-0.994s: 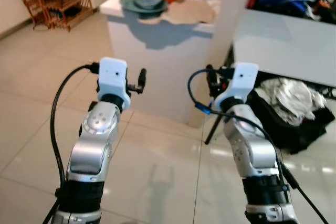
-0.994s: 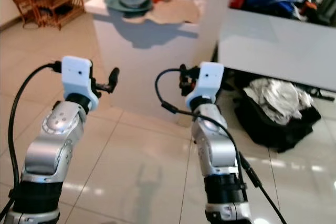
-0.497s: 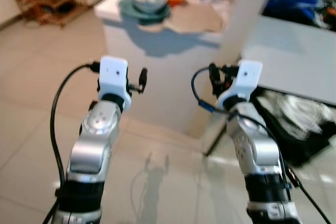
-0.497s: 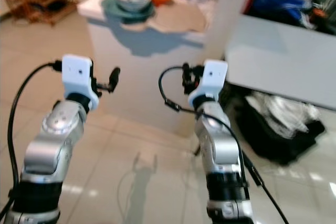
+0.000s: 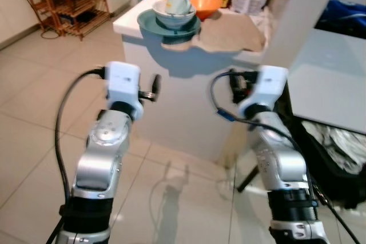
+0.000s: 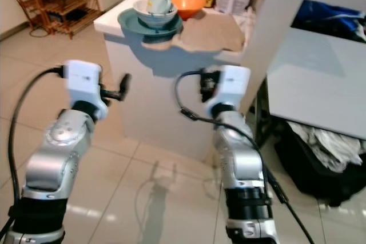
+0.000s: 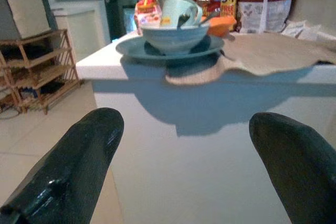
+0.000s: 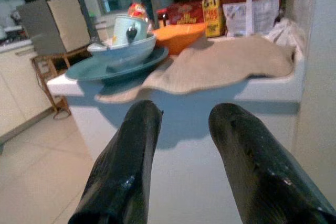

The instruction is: Setting the table

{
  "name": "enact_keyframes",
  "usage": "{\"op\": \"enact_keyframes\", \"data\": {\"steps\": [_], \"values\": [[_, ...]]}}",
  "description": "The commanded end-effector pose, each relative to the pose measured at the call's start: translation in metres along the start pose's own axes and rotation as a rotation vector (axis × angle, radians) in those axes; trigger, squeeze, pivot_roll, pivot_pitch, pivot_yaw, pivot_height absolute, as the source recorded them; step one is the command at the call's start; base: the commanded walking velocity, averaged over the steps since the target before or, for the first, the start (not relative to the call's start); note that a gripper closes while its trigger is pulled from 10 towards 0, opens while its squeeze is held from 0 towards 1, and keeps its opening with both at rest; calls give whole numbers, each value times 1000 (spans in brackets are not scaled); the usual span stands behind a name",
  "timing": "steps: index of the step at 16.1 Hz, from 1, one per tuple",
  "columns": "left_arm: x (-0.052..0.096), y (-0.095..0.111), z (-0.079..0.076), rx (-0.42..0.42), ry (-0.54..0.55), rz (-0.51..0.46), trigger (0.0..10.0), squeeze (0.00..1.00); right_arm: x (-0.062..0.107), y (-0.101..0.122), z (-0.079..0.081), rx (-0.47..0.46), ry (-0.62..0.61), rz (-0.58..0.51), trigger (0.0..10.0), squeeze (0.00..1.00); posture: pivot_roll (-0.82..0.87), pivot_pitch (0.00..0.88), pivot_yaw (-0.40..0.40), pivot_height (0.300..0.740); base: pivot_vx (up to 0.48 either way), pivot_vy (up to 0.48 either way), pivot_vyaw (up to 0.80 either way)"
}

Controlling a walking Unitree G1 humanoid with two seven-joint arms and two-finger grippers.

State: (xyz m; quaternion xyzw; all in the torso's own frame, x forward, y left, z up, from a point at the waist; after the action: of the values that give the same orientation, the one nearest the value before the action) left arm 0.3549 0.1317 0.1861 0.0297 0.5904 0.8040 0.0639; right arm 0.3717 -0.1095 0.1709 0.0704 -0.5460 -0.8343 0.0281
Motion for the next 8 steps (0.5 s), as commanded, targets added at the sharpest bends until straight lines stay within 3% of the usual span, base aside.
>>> {"op": "enact_keyframes", "data": {"steps": [1,8], "values": [[1,2,9,-16,20,-1,10000,0,-1,5,12,-2,31,-20,10000,0,86,0,-59,740,469,0,0],[-1,5,10,-26,8,-6,10000,0,-1,14,6,-7,12,-44,10000,0,87,0,-51,740,469,0,0]]}}
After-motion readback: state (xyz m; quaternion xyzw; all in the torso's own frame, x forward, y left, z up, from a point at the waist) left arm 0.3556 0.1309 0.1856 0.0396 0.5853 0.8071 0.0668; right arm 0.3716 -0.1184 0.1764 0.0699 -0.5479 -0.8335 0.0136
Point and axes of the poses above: a point about 5 cm out from each wrist's last joint towards the gripper, its own x axis pointing back from the gripper into the wrist, its own y axis along the axis of the wrist's last joint, z = x × y, the point moved 5 cm from there along -x, pointing out of the wrist towards the gripper, and after that the axes turned 10 degrees about -x, right-handed, at the moved point
